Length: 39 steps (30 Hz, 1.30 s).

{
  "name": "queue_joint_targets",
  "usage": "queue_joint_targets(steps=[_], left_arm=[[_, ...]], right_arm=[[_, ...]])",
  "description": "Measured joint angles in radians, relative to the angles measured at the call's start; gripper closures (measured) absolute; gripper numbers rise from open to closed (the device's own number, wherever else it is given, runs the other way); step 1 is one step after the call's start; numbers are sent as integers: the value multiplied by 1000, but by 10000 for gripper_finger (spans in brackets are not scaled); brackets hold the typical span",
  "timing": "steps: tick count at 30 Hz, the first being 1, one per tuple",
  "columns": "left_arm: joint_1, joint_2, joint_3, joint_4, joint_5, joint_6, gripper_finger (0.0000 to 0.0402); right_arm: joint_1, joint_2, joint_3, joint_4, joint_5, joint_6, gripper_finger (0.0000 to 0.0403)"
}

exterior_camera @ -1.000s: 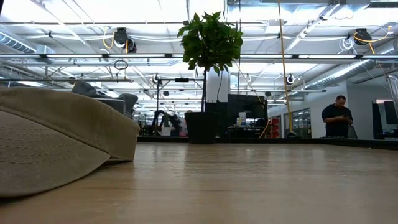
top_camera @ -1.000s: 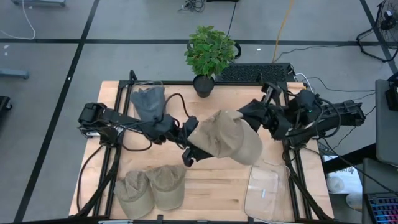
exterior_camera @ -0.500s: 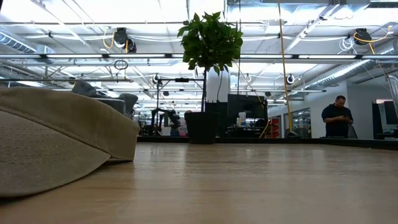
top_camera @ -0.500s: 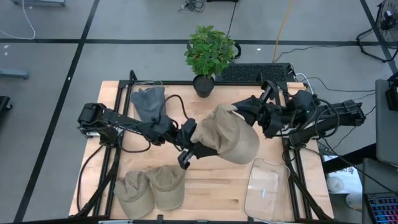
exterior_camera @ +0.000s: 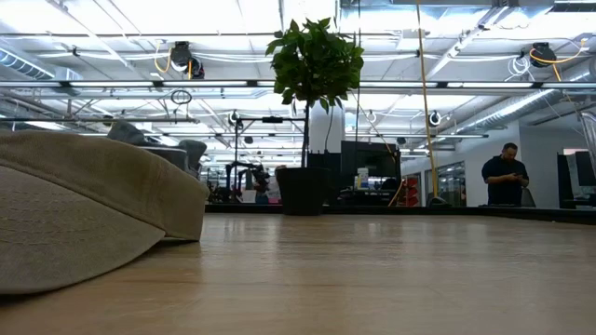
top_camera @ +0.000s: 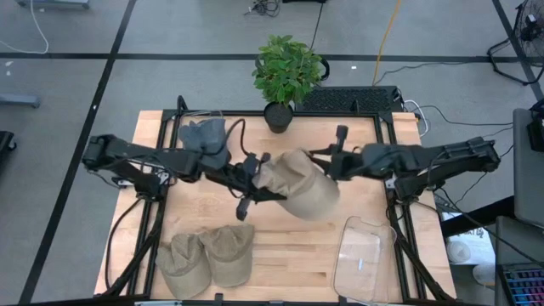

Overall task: Pick & Place hat
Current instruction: Put the top left brown cap into the right transparent bin

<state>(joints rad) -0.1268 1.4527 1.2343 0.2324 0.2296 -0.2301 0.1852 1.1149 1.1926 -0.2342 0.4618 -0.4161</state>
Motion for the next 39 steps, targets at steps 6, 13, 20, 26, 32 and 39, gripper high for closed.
queue_joint_targets(steps=[6, 13, 20, 26, 32, 39], left_arm=[[1, -97, 0, -319, -131, 32, 392], [-18, -80, -2, -496, -185, 34, 392], [-69, 14, -2, -552, 50, 110, 392], [-121, 78, -2, -541, 91, 164, 392], [-151, 108, 61, -540, 110, 221, 392], [-191, 175, 159, -615, 111, 300, 393]], right_arm=[[3, -12, -145, -10, 158, 70, 327], [-1, -11, -205, -20, 158, 231, 263], [-90, 12, -33, -124, -158, 304, 218], [-236, 108, 179, -276, -561, 416, 212], [-312, 290, 303, -313, -1026, 512, 217], [-318, 419, 318, -307, -1159, 491, 212]])
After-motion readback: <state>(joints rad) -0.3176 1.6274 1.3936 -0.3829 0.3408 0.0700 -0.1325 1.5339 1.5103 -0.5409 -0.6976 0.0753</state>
